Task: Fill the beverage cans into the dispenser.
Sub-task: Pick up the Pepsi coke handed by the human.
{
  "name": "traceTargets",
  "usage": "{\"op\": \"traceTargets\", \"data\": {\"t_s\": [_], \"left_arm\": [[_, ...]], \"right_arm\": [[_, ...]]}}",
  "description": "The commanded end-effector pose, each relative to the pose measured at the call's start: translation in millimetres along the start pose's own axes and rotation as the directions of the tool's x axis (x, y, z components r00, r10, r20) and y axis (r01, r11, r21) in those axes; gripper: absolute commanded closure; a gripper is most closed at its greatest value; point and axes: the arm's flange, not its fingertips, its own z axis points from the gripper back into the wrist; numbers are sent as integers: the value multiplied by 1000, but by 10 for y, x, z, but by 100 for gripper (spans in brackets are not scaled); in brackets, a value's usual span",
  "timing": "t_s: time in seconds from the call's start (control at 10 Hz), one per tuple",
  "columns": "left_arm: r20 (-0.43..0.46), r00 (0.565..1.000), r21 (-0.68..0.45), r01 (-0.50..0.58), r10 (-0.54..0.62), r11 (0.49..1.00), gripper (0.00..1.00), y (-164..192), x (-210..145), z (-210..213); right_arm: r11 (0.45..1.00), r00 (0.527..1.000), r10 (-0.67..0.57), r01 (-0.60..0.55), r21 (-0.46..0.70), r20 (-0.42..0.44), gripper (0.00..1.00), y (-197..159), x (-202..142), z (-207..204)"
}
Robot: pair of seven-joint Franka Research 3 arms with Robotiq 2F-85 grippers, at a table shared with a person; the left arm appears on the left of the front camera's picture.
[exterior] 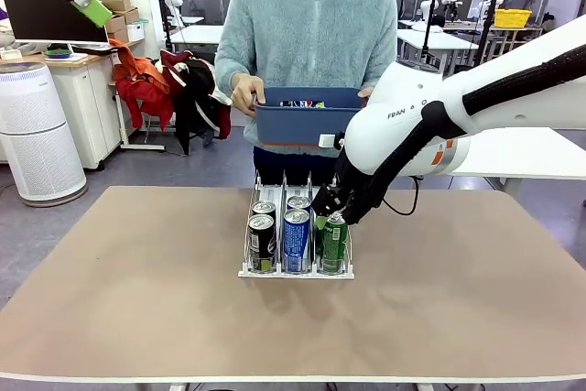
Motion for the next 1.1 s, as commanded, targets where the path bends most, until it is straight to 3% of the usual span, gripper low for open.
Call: {"op": "traceTargets", "data": {"t_s": [0.0, 0.2, 0.3, 0.8, 1.0], "left_arm": [[-9, 1000, 3, 2, -2, 1000, 0, 5, -13, -3], [-9, 1000, 3, 2, -2, 1000, 0, 5, -13, -3], [-9, 1000, 3, 2, -2, 1000, 0, 5, -13, -3], [-9, 1000, 3, 2, -2, 1000, 0, 5, -13, -3], [-9, 1000, 3, 2, -2, 1000, 0, 5, -13, -3]], "right_arm": [[1000, 1000, 7, -7, -8, 4, 0, 5, 20, -12], [1000, 1000, 0, 0, 0, 0, 0, 0, 0, -1], [997, 998, 65, -65, 50, -4, 0, 7, -7, 136], [962, 970, 242, -244, 119, 35, 0, -188, 382, 1211], [948, 950, 295, -304, 89, 103, 0, -302, 431, 1804]]}}
